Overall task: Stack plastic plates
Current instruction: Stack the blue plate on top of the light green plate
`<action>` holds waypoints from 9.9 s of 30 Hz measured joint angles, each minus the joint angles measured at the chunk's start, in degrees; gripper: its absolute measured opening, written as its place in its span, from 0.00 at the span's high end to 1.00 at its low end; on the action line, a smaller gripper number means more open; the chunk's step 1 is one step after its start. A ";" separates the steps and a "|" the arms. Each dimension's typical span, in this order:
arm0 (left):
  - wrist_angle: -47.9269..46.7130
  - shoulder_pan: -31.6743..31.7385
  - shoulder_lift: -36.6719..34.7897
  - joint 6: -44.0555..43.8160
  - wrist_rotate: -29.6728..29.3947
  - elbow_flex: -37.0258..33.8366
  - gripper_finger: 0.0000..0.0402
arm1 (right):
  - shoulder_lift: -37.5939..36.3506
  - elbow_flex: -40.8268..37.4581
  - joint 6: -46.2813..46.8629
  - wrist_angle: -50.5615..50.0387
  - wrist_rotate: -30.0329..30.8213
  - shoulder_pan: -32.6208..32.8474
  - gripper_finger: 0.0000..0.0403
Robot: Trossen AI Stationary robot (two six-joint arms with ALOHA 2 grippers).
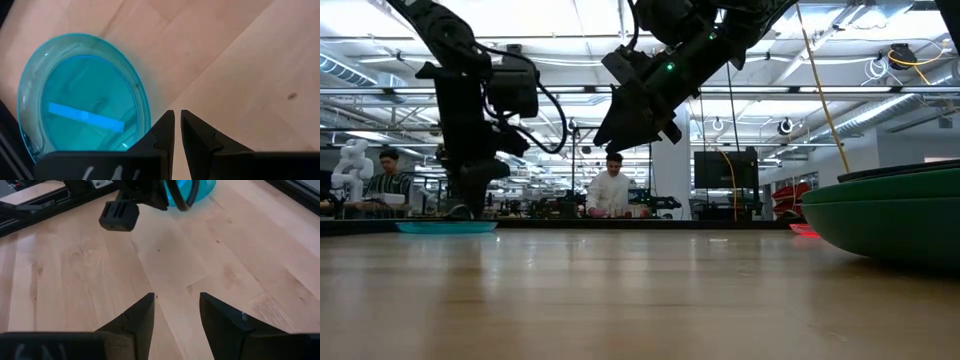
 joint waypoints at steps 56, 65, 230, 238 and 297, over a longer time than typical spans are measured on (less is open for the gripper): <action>-1.73 18.52 1.89 5.02 -0.30 -0.04 0.90 | 0.00 0.00 -1.93 -0.20 -0.22 1.20 0.63; -1.50 16.24 1.89 3.61 0.48 -0.04 0.90 | 0.00 0.00 -2.09 -0.70 -0.22 1.62 0.63; 12.30 -16.80 -42.77 19.87 -12.74 0.00 0.90 | 40.41 33.11 -3.31 17.80 -7.94 -6.51 0.77; 12.27 -16.80 -42.77 19.87 -12.74 0.00 0.90 | 40.41 33.11 -4.35 17.28 -7.93 -6.51 0.90; 9.83 -17.61 -42.75 15.96 -12.13 -0.04 0.90 | -3.34 3.59 -3.39 -16.37 2.39 9.43 1.00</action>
